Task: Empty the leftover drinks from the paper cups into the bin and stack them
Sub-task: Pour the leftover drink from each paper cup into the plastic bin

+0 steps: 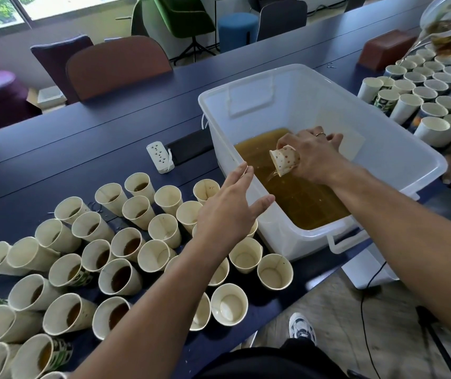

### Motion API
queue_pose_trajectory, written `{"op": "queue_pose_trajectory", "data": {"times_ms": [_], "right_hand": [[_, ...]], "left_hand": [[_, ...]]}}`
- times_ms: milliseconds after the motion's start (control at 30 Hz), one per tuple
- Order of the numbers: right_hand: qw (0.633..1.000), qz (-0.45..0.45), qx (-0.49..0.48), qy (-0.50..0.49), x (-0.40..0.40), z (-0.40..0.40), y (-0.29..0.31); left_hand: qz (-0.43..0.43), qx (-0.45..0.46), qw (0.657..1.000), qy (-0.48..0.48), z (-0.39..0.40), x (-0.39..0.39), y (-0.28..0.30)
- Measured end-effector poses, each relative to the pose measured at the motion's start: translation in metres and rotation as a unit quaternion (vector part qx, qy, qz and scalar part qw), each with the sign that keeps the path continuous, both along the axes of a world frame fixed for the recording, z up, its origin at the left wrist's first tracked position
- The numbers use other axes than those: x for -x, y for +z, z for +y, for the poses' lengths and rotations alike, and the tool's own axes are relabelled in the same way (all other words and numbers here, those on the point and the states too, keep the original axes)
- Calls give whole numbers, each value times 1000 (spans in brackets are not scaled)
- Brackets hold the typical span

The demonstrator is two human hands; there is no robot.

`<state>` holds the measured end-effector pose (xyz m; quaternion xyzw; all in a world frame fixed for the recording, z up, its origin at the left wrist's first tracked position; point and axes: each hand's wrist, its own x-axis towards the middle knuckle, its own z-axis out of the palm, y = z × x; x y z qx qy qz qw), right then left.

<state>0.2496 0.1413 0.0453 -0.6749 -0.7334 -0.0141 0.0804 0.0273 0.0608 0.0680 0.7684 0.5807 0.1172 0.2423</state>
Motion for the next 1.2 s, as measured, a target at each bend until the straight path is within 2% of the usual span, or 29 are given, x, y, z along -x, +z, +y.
{"op": "queue_pose_trajectory", "data": {"times_ms": [333,467,833,967,1067,1200], "right_hand": [[999,-7,-51,2,0,0,1],[1000,-17,-11,11,1,-1,0],[998,17,-65,-1,0,-2,6],[1000,-8,11,-7,2,-2,3],[1000,14,9,-16,1,-1,2],[994,99,-31,-18,7,-3,12]], "left_hand": [[-3,2,1000,2,1,0,-1],[-4,3,1000,1,1,0,0],[-21,6,1000,-3,0,1,1],[-29,9,1000,-4,1,1,-1],[-29,6,1000,-4,-1,1,-1],[-61,21,998,-15,2,8,-1]]}}
